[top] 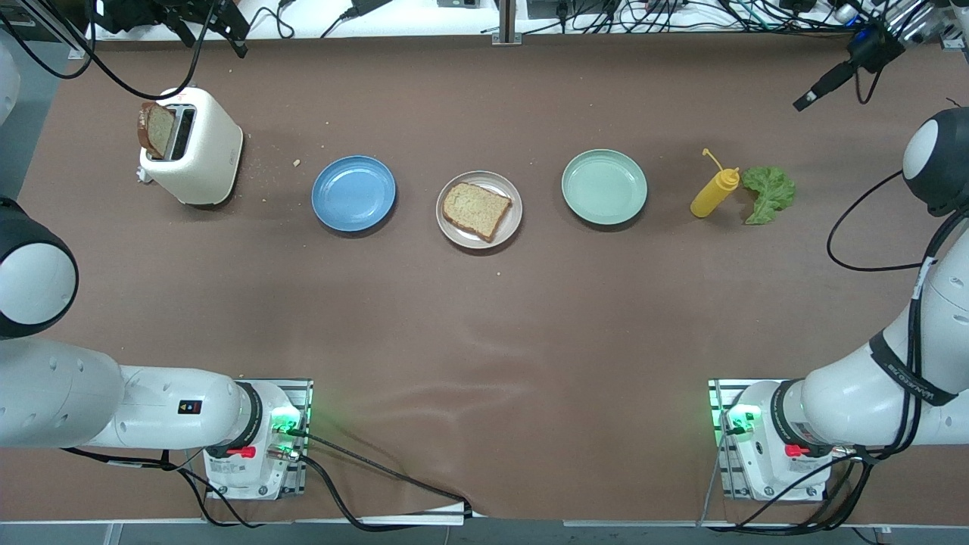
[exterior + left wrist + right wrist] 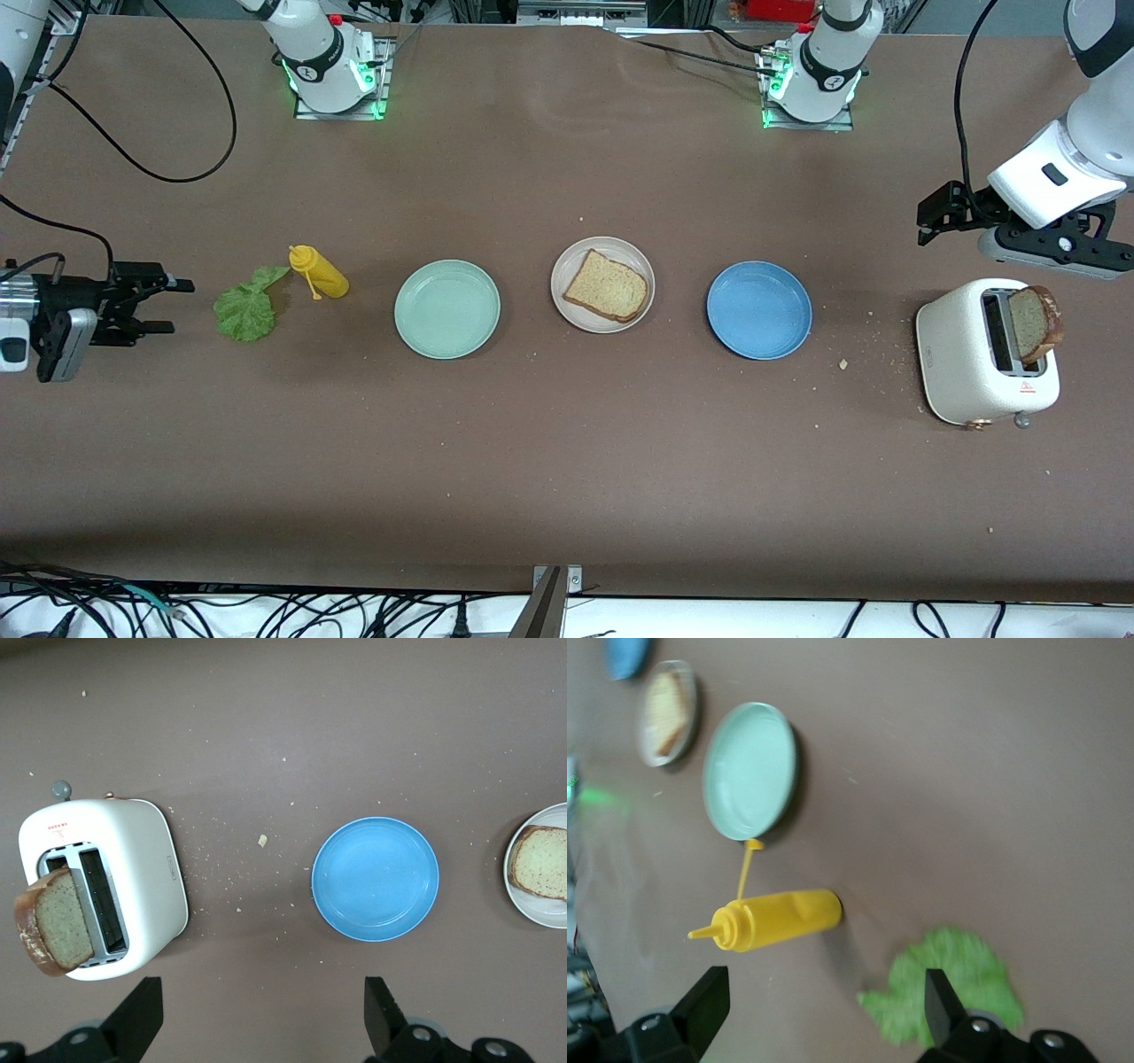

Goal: Make sandwich in beige plate with both arms
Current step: 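Open the right gripper and draw it back from the bottle, then reach the right gripper down to the green lettuce leaf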

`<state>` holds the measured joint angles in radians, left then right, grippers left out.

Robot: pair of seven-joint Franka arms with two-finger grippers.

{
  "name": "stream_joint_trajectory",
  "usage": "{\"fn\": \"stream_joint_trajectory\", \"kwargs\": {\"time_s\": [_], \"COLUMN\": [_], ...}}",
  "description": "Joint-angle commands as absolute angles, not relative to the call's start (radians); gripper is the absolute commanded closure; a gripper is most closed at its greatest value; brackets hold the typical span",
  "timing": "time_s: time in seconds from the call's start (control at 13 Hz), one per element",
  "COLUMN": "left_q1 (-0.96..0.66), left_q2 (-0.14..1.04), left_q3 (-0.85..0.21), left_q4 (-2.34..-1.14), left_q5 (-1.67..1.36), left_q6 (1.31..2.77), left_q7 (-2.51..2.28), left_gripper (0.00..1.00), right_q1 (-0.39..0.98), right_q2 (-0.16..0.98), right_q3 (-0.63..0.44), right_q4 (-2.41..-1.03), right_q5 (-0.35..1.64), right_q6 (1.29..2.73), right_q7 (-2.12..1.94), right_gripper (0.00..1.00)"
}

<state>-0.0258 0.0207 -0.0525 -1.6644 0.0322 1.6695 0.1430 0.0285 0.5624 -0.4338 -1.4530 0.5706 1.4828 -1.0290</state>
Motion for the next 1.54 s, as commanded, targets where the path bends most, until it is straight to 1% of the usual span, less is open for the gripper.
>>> {"fn": "stream_joint_trajectory", "kwargs": {"time_s": [0.0,0.15,0.23,0.38,0.54,0.62,0.85,1.0,1.15,1.46], "left_q1": [-0.025,-0.023,-0.021,-0.021,-0.021,-0.02,-0.021,-0.02,-0.021,-0.02], "left_q2": [0.015,0.015,0.015,0.015,0.015,0.015,0.015,0.015,0.015,0.015], "left_q3": [-0.051,-0.051,-0.051,-0.051,-0.051,-0.051,-0.051,-0.051,-0.051,-0.051], "left_q4": [-1.664,-1.664,-1.664,-1.666,-1.664,-1.666,-1.666,-1.666,-1.666,-1.666], "left_q5": [0.017,0.017,0.017,0.017,0.017,0.017,0.017,0.017,0.017,0.017], "left_q6": [1.658,1.658,1.658,1.658,1.658,1.658,1.658,1.658,1.658,1.658], "left_q7": [0.138,0.138,0.138,0.138,0.138,0.138,0.138,0.138,0.138,0.138], "left_gripper": [0.0,0.0,0.0,0.0,0.0,0.0,0.0,0.0,0.0,0.0], "right_q1": [0.076,0.15,0.167,0.216,0.256,0.285,0.299,0.305,0.31,0.318], "right_q2": [0.568,0.561,0.561,0.558,0.531,0.513,0.489,0.489,0.491,0.494], "right_q3": [-0.439,-0.445,-0.445,-0.456,-0.454,-0.456,-0.453,-0.451,-0.448,-0.448], "right_q4": [-1.434,-1.442,-1.448,-1.503,-1.602,-1.653,-1.823,-1.903,-1.956,-2.0], "right_q5": [0.404,0.257,0.22,0.178,0.175,0.173,0.173,0.175,0.178,0.179], "right_q6": [1.532,1.629,1.655,1.713,1.755,1.808,2.024,2.116,2.161,2.183], "right_q7": [-0.694,-0.555,-0.482,-0.37,-0.264,-0.227,-0.212,-0.196,-0.189,-0.181], "right_gripper": [0.02,0.02,0.02,0.02,0.02,0.02,0.02,0.02,0.02,0.01]}}
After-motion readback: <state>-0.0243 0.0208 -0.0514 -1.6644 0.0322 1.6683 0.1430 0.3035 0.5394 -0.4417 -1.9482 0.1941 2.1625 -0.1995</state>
